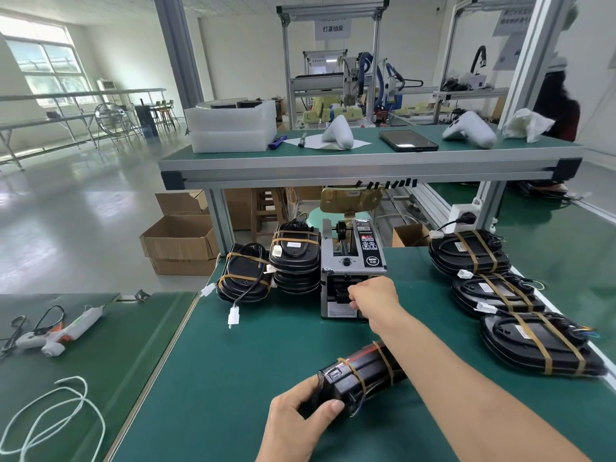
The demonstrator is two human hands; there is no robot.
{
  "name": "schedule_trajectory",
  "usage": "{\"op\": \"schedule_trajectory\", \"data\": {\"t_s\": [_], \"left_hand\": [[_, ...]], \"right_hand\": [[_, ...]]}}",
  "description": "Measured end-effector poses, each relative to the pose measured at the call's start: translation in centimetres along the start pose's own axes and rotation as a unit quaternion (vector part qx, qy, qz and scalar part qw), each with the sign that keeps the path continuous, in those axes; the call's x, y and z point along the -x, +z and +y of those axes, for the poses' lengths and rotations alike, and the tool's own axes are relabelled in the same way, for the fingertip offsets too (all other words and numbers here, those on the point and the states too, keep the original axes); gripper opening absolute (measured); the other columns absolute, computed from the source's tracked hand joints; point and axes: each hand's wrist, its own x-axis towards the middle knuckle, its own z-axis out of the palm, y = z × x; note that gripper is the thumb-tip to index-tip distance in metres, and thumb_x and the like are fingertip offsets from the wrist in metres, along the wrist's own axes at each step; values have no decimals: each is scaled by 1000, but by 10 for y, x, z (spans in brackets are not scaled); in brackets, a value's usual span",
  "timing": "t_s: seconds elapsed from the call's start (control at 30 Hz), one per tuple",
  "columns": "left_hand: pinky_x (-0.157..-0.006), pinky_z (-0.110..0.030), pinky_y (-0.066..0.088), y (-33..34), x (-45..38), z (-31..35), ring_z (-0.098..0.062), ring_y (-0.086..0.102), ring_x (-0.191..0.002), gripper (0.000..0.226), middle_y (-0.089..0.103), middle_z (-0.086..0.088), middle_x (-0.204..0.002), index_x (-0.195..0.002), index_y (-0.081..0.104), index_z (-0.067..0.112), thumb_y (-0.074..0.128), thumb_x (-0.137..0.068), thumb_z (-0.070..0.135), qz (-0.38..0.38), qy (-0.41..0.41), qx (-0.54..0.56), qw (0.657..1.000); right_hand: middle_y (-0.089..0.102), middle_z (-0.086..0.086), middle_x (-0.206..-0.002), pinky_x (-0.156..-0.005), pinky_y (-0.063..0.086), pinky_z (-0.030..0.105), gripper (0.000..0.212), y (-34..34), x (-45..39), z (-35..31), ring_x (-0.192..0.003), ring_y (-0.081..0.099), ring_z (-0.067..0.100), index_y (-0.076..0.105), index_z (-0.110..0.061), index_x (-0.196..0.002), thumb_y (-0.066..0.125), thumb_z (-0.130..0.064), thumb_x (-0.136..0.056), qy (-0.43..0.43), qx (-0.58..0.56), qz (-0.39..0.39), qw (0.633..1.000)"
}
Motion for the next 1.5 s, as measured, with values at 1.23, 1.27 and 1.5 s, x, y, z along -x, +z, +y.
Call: {"op": "schedule_trajectory", "data": {"t_s": [1.23, 1.27, 1.5], "left_hand": [[-96, -15, 52, 2, -1, -5, -1, 72, -111, 39, 81, 15, -112, -117, 78, 49, 83, -79, 51, 12, 11, 13, 1000], [-96, -15, 52, 2, -1, -6, -2, 73, -112, 38, 81, 15, -113, -118, 78, 48, 83, -80, 51, 12, 11, 10, 1000], [-96, -14, 51, 2, 0, -6, -1, 72, -112, 39, 80, 17, -114, -118, 78, 50, 81, -80, 62, 20, 7, 6, 1000]], "right_hand": [[74, -6, -71, -65, 46, 17, 14, -64, 31, 18, -64, 65, -1, 76, -18, -72, 77, -17, -87, -141, -61, -34, 988], [75, -9, -73, -68, 46, 17, 13, -76, 39, 27, -65, 63, -4, 78, -21, -73, 79, -19, -86, -161, -51, -33, 985], [80, -10, -100, -86, 50, 22, 18, -99, 67, 84, -88, 73, 4, 79, -22, -77, 80, -7, -87, -140, -123, -65, 980]]}}
